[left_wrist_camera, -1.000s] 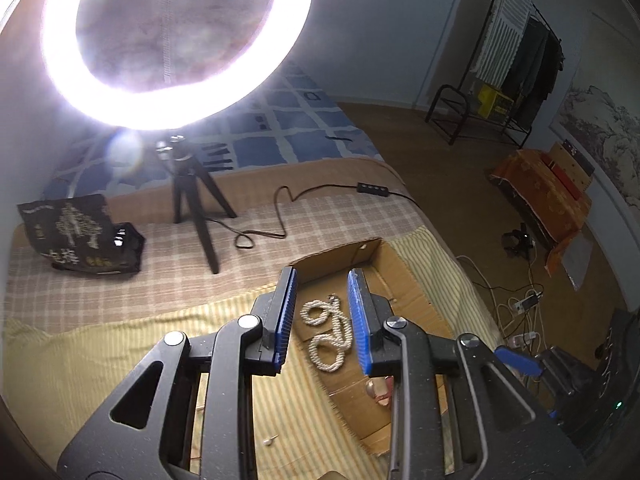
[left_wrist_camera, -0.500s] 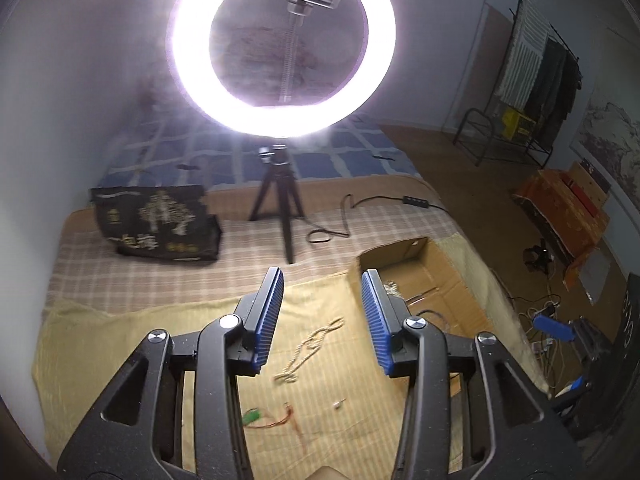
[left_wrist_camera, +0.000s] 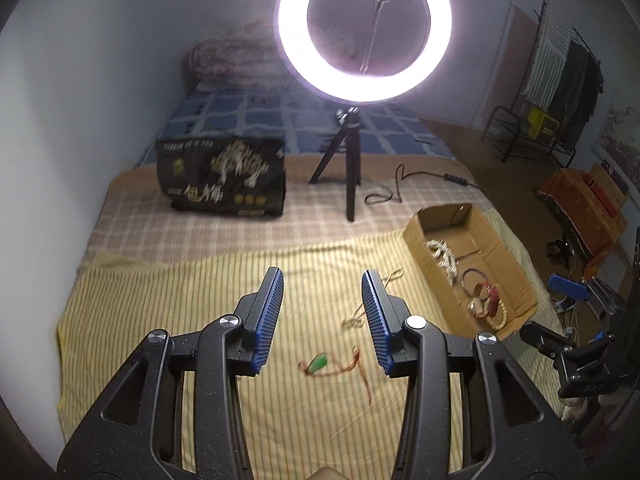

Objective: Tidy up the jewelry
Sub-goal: 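Move both open tools back toward the remaining jewelry on the bed, then lower the left tool to the green jade pendant while the right tool approaches a pearl stud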

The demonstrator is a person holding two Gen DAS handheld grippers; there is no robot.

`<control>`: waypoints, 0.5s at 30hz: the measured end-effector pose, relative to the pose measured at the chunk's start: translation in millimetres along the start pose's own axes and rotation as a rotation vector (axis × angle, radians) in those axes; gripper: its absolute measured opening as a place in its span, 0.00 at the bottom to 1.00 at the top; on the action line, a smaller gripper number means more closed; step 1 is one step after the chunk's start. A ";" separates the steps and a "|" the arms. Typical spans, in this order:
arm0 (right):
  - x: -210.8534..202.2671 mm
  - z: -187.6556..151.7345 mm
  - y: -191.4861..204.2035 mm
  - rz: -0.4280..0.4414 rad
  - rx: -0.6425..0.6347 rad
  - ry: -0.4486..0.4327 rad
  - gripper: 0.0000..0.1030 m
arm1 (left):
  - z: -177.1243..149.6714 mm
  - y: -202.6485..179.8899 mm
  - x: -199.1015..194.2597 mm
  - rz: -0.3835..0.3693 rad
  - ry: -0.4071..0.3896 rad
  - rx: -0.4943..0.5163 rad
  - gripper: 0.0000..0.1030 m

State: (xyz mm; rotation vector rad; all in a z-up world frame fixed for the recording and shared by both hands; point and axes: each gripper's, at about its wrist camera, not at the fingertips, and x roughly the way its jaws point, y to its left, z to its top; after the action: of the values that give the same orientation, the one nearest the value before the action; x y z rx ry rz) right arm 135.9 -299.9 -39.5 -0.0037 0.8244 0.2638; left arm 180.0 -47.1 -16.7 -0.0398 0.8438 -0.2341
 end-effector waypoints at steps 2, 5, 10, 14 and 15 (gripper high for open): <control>8.1 -1.1 7.3 0.026 -0.010 0.042 0.92 | -11.7 6.9 4.7 -0.002 0.021 -0.012 0.40; 21.6 -4.0 12.0 0.065 0.011 0.096 0.87 | -26.3 14.2 15.0 -0.008 0.053 -0.022 0.40; 45.5 -12.1 17.4 0.131 0.055 0.173 0.74 | -48.4 26.6 38.3 -0.022 0.119 -0.035 0.40; 71.2 -19.8 23.9 0.154 0.068 0.243 0.59 | -56.0 36.0 55.1 -0.070 0.170 -0.063 0.40; 77.8 -22.4 23.8 0.161 0.075 0.262 0.55 | -58.2 38.9 59.8 -0.082 0.183 -0.075 0.40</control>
State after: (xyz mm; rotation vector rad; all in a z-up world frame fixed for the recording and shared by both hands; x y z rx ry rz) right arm 164.5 -261.3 -108.8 0.1005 1.0967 0.3890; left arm 182.4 -19.1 -104.4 -0.1249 1.0341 -0.2865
